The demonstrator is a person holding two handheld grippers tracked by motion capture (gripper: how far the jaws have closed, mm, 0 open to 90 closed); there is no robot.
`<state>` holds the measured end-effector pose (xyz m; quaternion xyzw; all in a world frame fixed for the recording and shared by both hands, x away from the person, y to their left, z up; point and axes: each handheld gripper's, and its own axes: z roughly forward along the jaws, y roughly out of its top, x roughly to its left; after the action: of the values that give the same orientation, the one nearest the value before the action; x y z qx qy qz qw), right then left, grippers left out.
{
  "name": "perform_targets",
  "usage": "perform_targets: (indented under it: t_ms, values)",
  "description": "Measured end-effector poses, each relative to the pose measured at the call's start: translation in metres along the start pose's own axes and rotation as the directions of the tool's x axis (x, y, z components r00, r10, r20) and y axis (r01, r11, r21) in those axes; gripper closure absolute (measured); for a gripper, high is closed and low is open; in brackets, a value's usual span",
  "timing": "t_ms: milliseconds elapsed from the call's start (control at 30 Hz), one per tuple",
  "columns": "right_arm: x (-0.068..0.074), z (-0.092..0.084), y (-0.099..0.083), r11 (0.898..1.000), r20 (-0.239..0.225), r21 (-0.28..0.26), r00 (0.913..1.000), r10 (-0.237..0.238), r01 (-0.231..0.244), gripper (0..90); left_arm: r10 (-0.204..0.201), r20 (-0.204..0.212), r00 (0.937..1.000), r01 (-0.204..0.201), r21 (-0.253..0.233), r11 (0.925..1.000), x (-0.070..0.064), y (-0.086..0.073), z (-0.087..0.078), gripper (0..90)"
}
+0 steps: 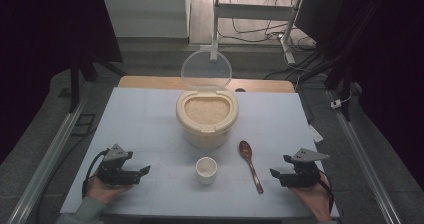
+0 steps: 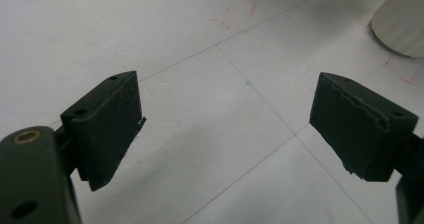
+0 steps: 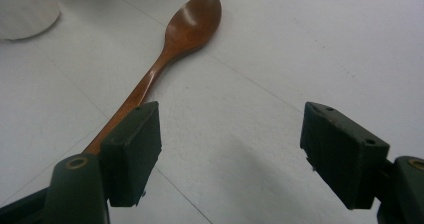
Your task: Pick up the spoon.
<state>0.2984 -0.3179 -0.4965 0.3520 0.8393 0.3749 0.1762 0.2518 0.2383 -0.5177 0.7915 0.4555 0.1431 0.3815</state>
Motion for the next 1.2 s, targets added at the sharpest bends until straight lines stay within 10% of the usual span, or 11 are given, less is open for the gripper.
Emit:
perform_targets:
  t_ms: [1200]
  values:
    - [0.016,-0.004,0.015,1.0,0.012,0.031,0.9999,0.0,-0.001,30.0,0.007,0.005,1.0,-0.007,0.009,0.9999,-0.003,-0.002,0.003,14.9]
